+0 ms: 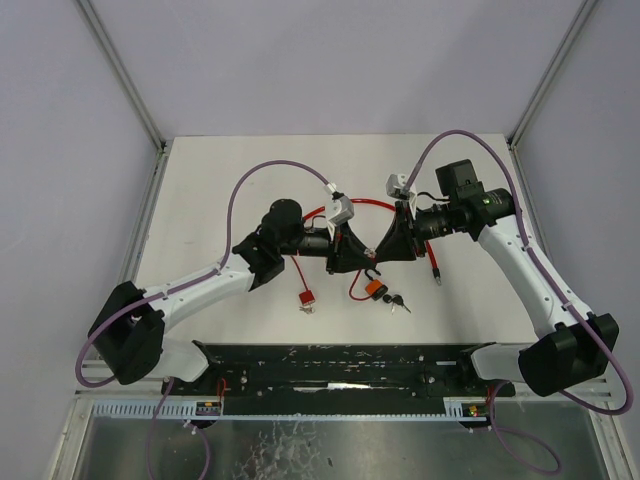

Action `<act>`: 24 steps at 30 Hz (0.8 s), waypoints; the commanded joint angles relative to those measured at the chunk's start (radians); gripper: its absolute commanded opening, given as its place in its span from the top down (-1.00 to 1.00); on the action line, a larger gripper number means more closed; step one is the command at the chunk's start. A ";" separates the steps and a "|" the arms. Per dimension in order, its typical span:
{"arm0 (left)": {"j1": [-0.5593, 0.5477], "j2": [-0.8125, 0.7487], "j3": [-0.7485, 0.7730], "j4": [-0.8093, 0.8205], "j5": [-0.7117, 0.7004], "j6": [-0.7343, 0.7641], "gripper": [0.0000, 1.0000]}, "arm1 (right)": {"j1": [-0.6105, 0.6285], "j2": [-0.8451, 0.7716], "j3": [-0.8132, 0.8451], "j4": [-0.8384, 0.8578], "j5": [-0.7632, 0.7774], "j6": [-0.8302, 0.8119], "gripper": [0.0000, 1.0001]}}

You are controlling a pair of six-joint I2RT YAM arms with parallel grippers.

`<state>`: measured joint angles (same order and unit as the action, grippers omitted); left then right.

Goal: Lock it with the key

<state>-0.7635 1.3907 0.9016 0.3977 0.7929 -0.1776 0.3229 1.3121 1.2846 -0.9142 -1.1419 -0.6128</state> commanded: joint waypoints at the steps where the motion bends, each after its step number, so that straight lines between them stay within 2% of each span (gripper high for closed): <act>1: 0.003 0.005 0.038 0.077 0.000 0.001 1.00 | 0.013 0.003 0.000 0.020 -0.012 0.016 0.61; 7: 0.002 0.007 0.039 0.072 -0.008 0.001 0.91 | 0.015 0.000 -0.005 0.020 -0.015 0.021 0.99; 9: 0.002 0.004 0.038 0.067 -0.017 0.000 0.76 | 0.014 -0.001 0.000 0.027 -0.018 0.034 1.00; 11: 0.004 0.003 0.037 0.058 -0.027 -0.002 0.53 | 0.014 -0.002 0.006 0.037 -0.020 0.047 1.00; 14: 0.004 -0.002 0.028 0.052 -0.035 -0.003 0.37 | 0.011 0.001 0.014 0.052 -0.019 0.073 1.00; 18: 0.004 -0.004 0.018 0.051 -0.045 -0.008 0.22 | 0.006 0.003 0.014 0.071 -0.029 0.100 1.00; 24: 0.013 -0.011 -0.004 0.042 -0.053 -0.012 0.17 | -0.009 0.002 0.012 0.085 -0.034 0.121 1.00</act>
<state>-0.7628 1.3926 0.9016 0.3973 0.7586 -0.1864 0.3237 1.3121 1.2797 -0.8627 -1.1370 -0.5289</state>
